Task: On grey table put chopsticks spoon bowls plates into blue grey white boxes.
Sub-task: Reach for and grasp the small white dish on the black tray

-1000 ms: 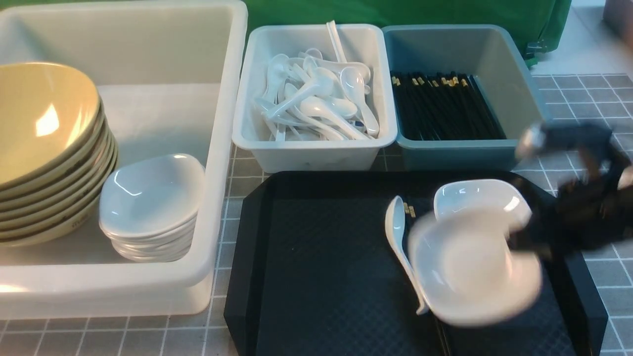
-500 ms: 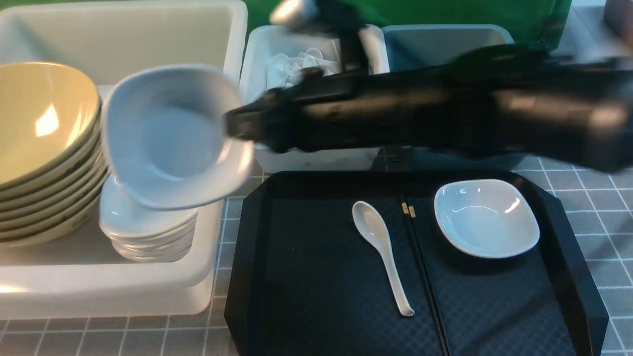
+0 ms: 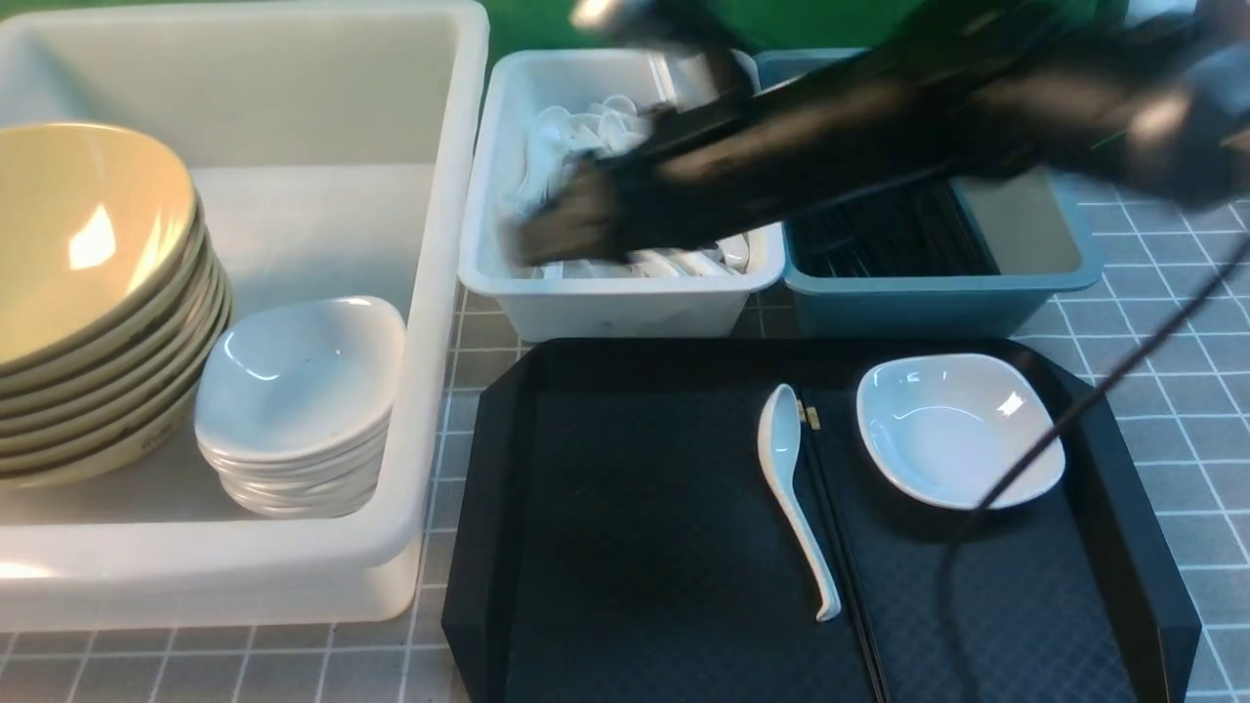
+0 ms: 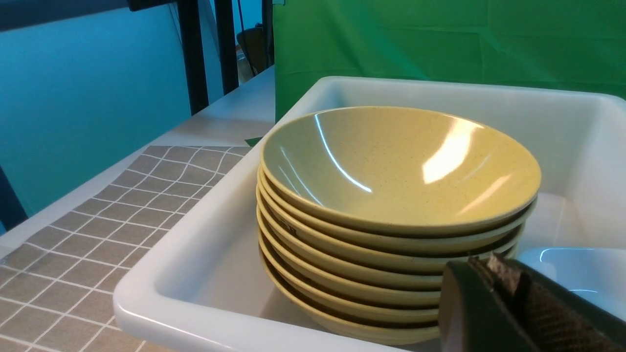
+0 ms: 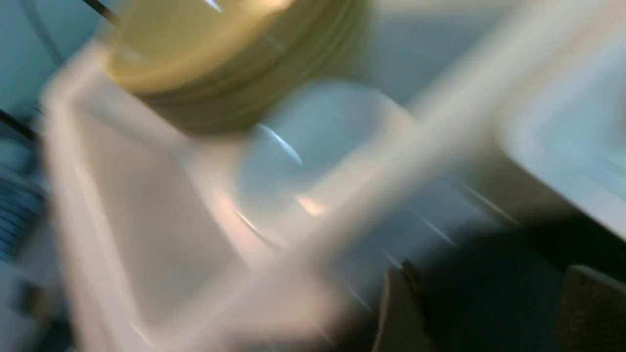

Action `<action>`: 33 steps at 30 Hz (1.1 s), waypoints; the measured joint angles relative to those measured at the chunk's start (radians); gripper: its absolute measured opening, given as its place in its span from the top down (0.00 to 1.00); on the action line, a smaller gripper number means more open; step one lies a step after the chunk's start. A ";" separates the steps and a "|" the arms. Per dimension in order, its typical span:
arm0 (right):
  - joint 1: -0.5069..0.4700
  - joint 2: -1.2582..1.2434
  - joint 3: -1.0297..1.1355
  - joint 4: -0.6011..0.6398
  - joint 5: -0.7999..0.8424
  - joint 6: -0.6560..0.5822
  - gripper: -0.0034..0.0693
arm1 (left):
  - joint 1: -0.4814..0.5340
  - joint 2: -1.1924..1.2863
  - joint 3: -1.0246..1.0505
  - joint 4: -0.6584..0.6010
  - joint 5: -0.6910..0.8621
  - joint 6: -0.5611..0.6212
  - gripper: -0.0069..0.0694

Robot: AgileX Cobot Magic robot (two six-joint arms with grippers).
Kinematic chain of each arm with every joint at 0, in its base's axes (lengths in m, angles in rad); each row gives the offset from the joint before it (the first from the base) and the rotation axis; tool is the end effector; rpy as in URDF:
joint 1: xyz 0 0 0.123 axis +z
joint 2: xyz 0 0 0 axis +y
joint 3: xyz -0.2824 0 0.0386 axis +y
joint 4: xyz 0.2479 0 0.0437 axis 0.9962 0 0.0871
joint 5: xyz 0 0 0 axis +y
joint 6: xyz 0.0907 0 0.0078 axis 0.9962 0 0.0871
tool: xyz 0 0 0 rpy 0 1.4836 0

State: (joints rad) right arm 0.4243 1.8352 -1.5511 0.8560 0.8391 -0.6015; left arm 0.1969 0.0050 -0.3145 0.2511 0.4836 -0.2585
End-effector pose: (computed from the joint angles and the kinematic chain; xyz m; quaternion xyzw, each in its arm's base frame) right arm 0.3545 0.2163 0.3025 -0.2686 0.8558 0.3484 0.2723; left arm 0.0281 0.0164 0.2733 -0.1238 0.7220 0.0971 0.6737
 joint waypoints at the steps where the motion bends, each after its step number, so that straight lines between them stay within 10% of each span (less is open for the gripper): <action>1: -0.030 -0.033 0.016 -0.131 0.036 0.059 0.39 | 0.000 0.000 0.000 0.000 0.000 0.000 0.92; 7: -0.159 -0.104 0.251 -0.547 0.057 0.245 0.64 | -0.020 0.000 0.000 0.000 0.000 0.000 0.92; 12: -0.180 -0.024 0.386 -0.556 -0.079 0.265 0.88 | -0.037 0.000 0.000 0.000 0.000 0.000 0.92; 18: -0.120 0.009 0.392 -0.458 -0.063 0.166 0.91 | -0.038 0.000 0.000 0.001 0.000 0.000 0.92; 24: -0.167 -0.045 0.366 -0.596 -0.014 0.279 0.85 | -0.038 0.000 0.000 0.003 0.000 0.000 0.92; 33: -0.300 -0.002 0.383 -0.665 -0.042 0.420 0.38 | -0.038 0.000 0.000 0.003 0.000 0.000 0.92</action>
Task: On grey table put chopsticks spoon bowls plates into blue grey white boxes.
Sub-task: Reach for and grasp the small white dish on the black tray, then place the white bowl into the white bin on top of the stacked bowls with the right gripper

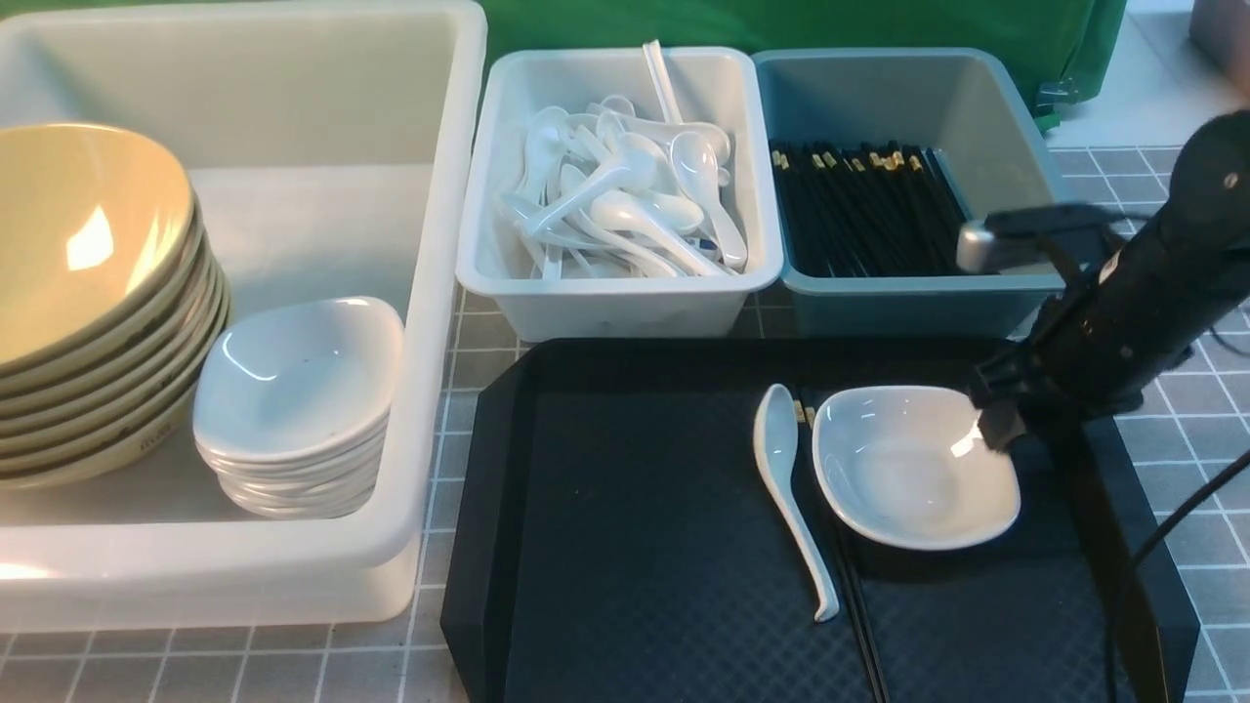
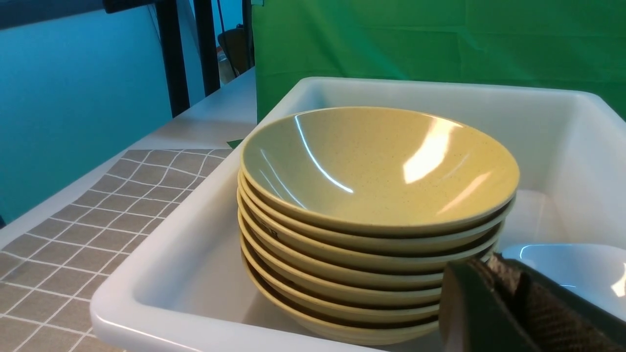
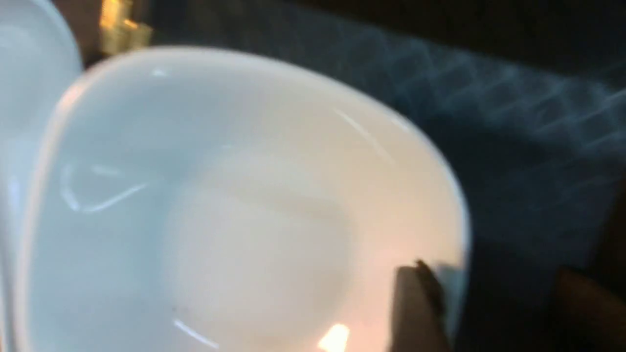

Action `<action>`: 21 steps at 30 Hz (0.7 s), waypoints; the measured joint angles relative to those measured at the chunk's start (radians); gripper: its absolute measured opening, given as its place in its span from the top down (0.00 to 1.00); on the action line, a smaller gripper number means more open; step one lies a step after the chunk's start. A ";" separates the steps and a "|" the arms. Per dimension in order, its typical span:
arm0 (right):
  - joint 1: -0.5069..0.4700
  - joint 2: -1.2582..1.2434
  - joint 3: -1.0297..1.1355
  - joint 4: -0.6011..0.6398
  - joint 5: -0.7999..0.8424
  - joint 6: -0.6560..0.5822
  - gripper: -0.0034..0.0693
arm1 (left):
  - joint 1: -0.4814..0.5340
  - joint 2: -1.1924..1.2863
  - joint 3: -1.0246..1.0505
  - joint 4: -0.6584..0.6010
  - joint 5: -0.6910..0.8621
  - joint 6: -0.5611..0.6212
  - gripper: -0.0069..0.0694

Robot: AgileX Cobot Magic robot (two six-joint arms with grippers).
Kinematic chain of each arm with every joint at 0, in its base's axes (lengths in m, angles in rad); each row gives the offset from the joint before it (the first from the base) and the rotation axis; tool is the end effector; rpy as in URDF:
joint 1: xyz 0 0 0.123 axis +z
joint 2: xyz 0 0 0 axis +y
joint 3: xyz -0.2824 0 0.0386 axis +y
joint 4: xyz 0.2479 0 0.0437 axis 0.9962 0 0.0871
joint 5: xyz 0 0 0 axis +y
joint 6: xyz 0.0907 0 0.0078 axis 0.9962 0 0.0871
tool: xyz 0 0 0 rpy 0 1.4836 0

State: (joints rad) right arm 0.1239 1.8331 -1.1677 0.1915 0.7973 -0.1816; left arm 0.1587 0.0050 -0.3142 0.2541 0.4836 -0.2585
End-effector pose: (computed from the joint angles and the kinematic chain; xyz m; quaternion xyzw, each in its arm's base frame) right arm 0.3465 0.0557 0.1787 -0.0916 0.9882 0.0718 0.0992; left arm 0.0287 0.0154 0.2733 -0.1095 0.7243 0.0856 0.6753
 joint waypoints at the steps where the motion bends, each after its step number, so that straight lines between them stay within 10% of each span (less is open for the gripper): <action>1: 0.005 0.022 0.000 0.013 0.000 0.000 0.36 | 0.000 0.000 0.000 0.001 0.000 0.000 0.92; 4: 0.018 0.042 -0.001 0.031 -0.010 0.001 0.38 | 0.000 0.000 0.000 0.002 0.000 0.000 0.92; 10: 0.024 -0.037 -0.027 0.056 0.024 -0.033 0.78 | 0.000 0.000 0.019 0.028 -0.018 0.000 0.92; 14: 0.023 -0.166 -0.109 0.125 0.030 -0.058 0.87 | 0.000 0.000 0.030 0.039 -0.036 0.000 0.92; 21: 0.248 -0.180 -0.214 0.832 -0.114 -0.488 0.87 | 0.000 0.000 0.030 0.040 -0.045 0.000 0.92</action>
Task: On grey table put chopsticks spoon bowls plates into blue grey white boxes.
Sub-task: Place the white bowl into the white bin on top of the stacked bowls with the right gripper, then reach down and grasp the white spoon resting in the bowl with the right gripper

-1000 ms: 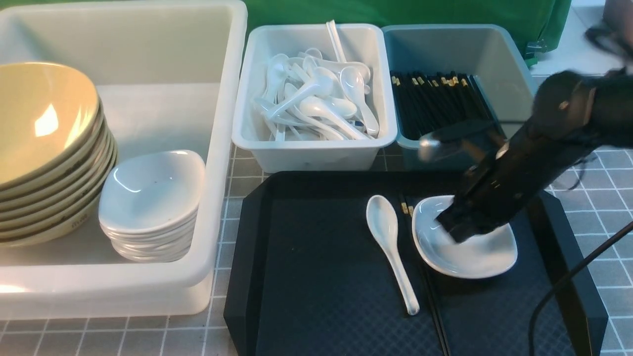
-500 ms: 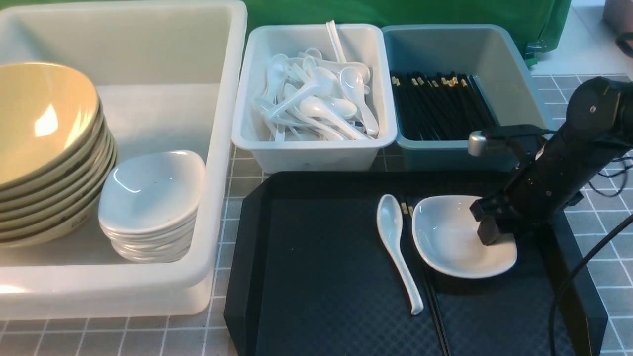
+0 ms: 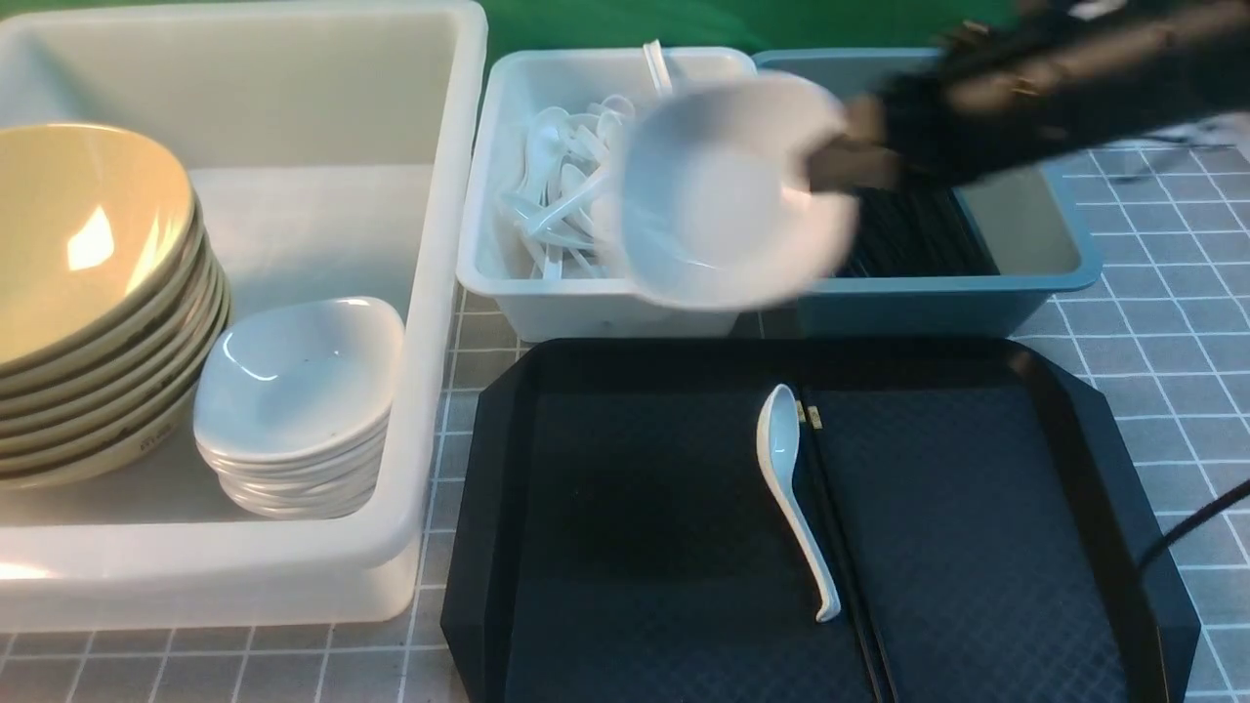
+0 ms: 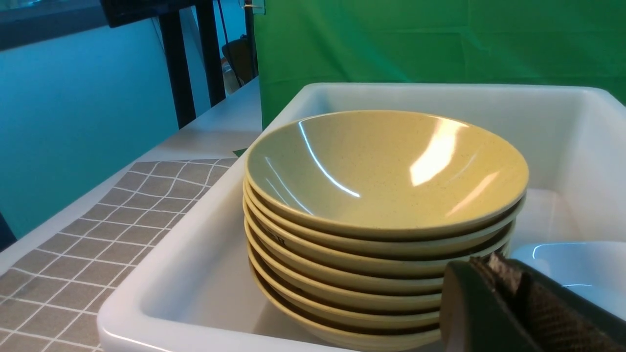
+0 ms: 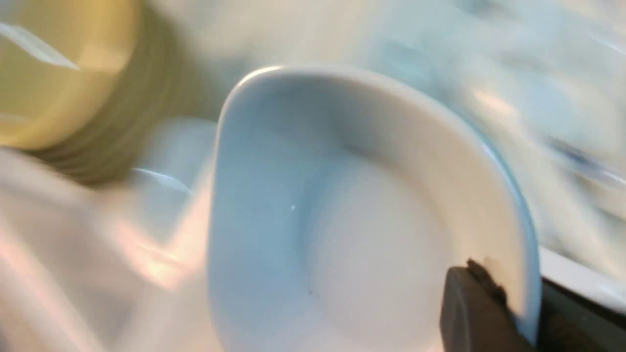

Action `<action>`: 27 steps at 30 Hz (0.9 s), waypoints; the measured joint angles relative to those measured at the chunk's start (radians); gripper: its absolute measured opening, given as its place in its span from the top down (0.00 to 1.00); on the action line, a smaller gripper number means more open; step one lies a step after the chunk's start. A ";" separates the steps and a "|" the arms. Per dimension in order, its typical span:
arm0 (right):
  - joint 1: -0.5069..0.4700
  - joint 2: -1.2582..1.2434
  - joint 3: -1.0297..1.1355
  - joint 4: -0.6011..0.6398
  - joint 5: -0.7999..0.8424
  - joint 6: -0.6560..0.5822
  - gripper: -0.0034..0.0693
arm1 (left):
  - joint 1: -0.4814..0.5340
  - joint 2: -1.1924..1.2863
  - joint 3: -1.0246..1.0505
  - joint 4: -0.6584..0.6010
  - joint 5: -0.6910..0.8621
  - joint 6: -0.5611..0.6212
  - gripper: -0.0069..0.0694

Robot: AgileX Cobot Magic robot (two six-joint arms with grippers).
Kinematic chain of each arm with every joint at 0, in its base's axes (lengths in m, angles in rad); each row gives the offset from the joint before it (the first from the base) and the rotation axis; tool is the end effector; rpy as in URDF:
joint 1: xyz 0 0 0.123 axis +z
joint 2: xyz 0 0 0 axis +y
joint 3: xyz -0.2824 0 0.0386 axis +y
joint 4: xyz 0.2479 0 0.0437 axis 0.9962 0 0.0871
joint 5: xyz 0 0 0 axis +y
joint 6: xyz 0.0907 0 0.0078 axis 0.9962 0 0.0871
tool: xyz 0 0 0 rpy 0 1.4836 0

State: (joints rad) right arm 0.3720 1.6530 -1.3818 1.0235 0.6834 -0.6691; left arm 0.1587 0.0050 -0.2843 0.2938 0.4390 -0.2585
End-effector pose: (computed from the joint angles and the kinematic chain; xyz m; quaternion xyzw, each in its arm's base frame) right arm 0.3324 0.1825 0.3346 -0.1902 0.8344 0.3720 0.3594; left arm 0.0320 0.0165 0.2682 -0.0965 0.7200 0.1020 0.6796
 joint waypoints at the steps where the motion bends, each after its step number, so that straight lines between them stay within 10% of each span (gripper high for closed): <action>1: 0.040 0.026 -0.001 0.113 -0.026 -0.058 0.87 | 0.000 0.000 0.000 0.001 0.000 0.000 0.92; 7: 0.257 0.223 -0.078 0.431 -0.211 -0.350 0.82 | 0.000 0.000 0.000 0.002 0.000 0.000 0.92; 16: 0.248 0.363 -0.223 0.430 -0.129 -0.304 0.32 | 0.000 0.000 0.000 0.002 0.000 0.000 0.92; 27: 0.058 0.143 -0.117 -0.765 0.364 0.389 0.37 | 0.000 0.000 0.000 0.002 0.000 0.000 0.92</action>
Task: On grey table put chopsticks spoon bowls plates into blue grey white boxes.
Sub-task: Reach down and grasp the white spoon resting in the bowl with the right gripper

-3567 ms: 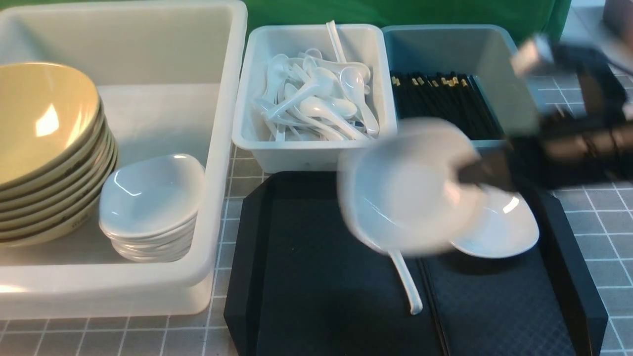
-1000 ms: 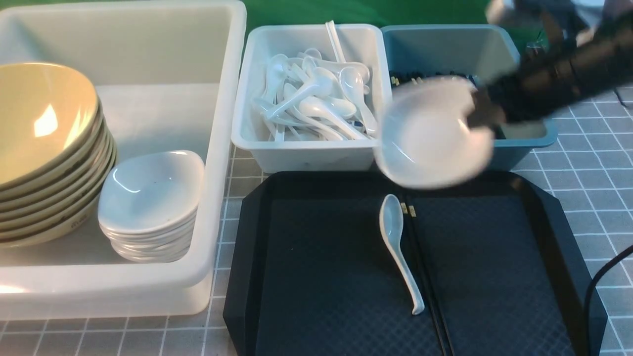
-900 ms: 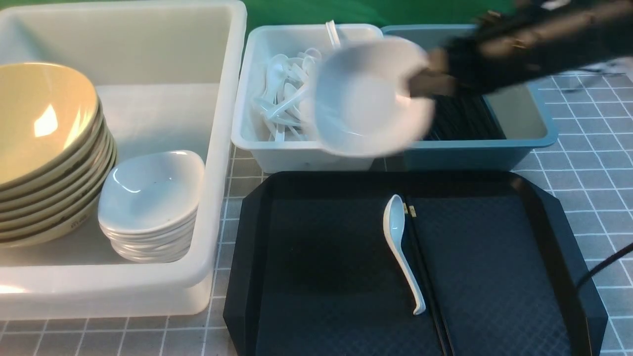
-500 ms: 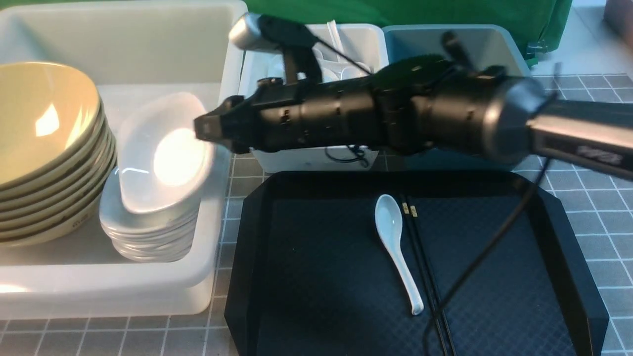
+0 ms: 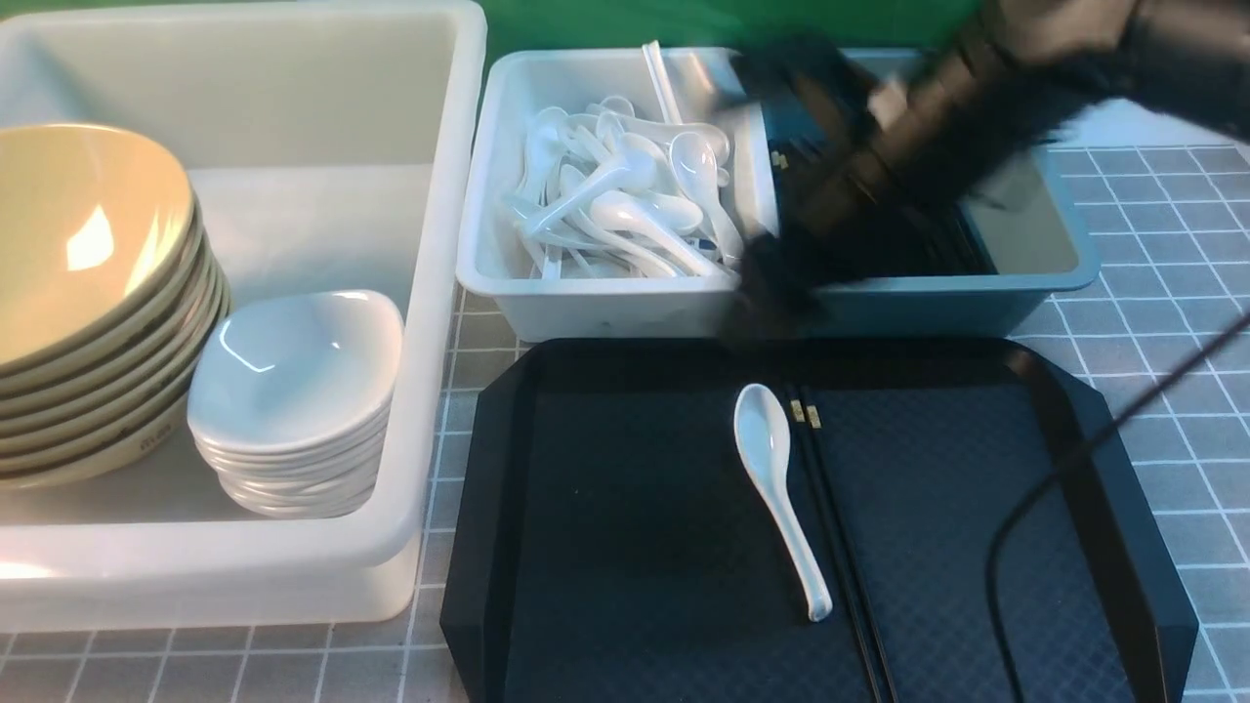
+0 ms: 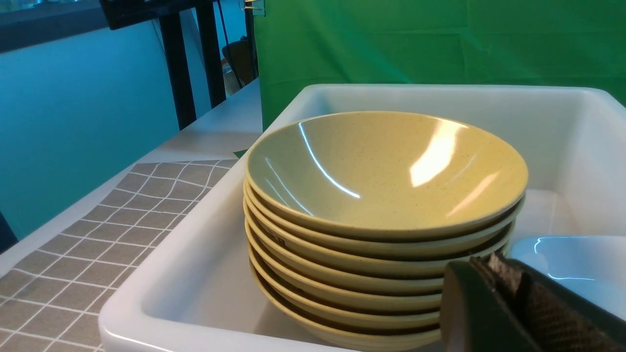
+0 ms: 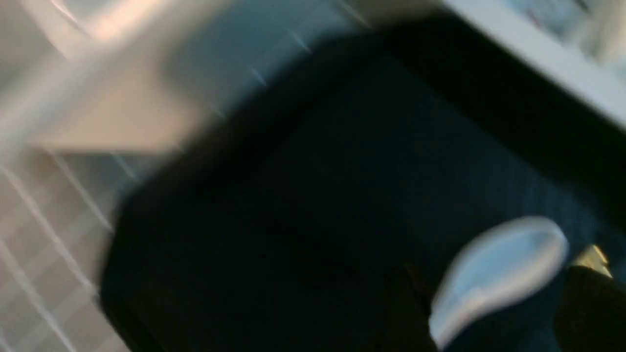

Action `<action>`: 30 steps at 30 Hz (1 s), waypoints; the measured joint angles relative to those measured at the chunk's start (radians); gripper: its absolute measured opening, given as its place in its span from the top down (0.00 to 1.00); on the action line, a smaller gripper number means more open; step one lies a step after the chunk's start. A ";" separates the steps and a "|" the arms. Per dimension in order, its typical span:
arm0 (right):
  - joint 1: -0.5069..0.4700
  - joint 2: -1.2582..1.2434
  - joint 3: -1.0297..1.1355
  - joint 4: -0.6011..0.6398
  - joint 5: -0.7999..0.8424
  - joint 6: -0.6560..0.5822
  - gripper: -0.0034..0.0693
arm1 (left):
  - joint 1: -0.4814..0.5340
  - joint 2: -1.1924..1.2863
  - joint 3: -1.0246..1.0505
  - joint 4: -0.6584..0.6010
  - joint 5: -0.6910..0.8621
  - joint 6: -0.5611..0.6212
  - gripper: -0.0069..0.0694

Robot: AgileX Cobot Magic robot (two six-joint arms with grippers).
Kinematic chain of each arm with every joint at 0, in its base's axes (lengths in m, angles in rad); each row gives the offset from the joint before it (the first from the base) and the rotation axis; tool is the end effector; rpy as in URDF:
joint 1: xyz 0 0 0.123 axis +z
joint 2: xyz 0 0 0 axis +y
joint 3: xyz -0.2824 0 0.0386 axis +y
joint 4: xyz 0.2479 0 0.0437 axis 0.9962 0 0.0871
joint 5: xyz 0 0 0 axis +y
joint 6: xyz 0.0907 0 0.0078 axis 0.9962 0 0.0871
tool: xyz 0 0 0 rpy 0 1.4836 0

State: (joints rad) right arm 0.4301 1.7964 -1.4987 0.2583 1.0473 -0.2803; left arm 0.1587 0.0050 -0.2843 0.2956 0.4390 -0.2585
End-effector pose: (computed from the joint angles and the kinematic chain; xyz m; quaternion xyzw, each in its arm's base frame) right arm 0.3361 0.1764 0.2746 -0.2973 0.9345 0.1314 0.1451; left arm 0.0320 0.0166 0.2682 -0.0962 0.7200 0.1028 0.6796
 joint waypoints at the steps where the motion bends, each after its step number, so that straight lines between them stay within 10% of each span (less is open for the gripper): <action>1: -0.001 0.000 0.066 -0.038 -0.010 0.032 0.38 | 0.000 0.000 0.000 0.000 0.000 0.000 0.92; 19: 0.046 0.063 0.308 0.066 -0.331 0.055 0.42 | 0.000 0.000 0.000 0.000 0.000 0.000 0.92; 30: 0.087 0.107 0.226 0.078 -0.236 -0.093 0.75 | 0.000 0.000 0.000 0.000 -0.001 0.000 0.92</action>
State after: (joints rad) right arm 0.5174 1.9030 -1.2732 0.3359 0.8114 -0.3737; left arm 0.1587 0.0050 -0.2843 0.2956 0.4381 -0.2585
